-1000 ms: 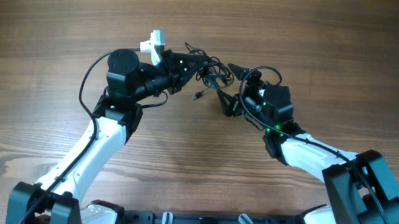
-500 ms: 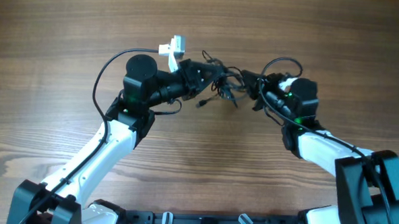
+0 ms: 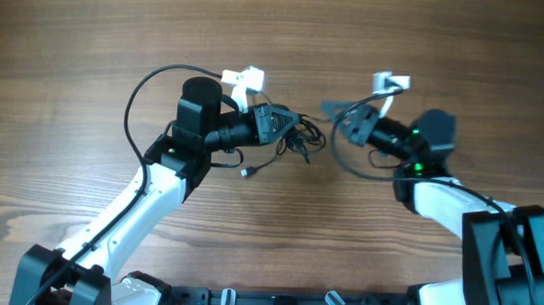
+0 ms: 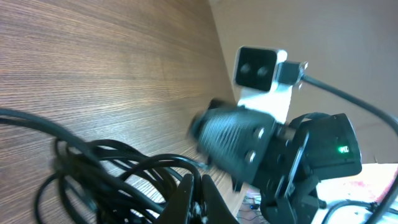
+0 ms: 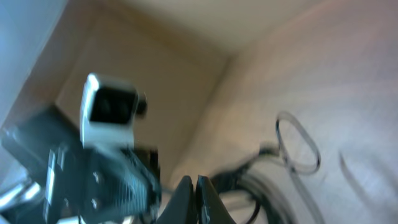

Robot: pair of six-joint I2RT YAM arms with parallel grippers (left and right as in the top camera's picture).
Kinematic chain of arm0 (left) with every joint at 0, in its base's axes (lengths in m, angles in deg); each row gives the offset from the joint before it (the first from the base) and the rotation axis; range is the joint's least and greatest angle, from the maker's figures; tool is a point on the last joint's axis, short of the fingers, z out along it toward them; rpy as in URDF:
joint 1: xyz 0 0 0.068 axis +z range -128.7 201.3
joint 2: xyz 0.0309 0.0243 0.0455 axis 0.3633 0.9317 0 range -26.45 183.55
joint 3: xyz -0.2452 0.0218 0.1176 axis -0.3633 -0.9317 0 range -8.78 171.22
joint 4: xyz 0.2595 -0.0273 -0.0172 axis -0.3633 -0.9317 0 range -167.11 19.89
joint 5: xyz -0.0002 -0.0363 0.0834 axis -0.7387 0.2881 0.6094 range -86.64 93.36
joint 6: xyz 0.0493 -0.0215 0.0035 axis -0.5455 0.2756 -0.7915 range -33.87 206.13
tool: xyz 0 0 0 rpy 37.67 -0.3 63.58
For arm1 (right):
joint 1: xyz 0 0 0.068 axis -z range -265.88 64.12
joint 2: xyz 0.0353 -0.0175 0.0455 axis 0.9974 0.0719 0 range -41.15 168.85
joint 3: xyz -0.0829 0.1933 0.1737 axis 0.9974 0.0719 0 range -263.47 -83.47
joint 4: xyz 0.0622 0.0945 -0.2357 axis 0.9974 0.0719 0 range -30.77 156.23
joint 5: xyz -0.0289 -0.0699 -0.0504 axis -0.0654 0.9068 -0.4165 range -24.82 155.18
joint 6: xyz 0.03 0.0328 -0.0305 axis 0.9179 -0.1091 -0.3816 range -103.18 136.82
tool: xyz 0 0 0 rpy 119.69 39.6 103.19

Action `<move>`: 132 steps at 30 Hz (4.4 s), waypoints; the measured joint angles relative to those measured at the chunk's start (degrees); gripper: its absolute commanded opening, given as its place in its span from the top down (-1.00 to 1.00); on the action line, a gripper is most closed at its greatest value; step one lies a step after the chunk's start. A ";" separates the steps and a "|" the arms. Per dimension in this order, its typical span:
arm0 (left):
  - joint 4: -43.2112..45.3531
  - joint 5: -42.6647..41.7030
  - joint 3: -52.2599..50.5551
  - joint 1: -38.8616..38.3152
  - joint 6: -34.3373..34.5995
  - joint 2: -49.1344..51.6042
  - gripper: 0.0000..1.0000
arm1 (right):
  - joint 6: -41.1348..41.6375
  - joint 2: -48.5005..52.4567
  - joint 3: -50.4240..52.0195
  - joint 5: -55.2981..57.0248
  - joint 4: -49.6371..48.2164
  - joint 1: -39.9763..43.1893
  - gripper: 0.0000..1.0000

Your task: Untangle cables

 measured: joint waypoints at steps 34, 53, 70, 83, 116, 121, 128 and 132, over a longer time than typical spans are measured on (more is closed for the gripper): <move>-3.23 -18.82 -0.02 -2.16 -22.58 0.00 0.92 | -3.19 0.07 -0.02 6.23 10.40 0.39 -0.99; -18.58 24.02 0.09 3.37 36.85 0.00 0.92 | 1.86 0.07 -0.04 1.07 17.70 -4.24 -0.47; -18.34 25.07 0.09 2.27 19.30 0.00 0.92 | 9.40 0.07 0.00 15.74 14.88 -13.40 -0.07; -18.34 25.03 0.09 -2.51 18.38 0.00 0.92 | 17.33 2.25 0.00 27.91 16.17 -18.25 0.91; -40.13 23.74 0.35 21.70 12.66 -0.70 -0.93 | -0.35 4.02 -0.26 2.54 30.05 17.75 -1.00; -31.36 15.96 0.28 12.41 5.40 -0.70 -0.42 | -3.85 4.02 -0.26 3.80 30.08 10.97 -0.99; -30.88 23.41 0.28 3.74 9.99 -0.70 -0.50 | -4.74 4.02 -0.26 5.07 30.08 5.84 -0.78; -30.18 25.05 0.28 5.55 11.91 -0.98 -0.59 | -4.87 4.02 -0.26 0.48 30.01 4.98 -0.68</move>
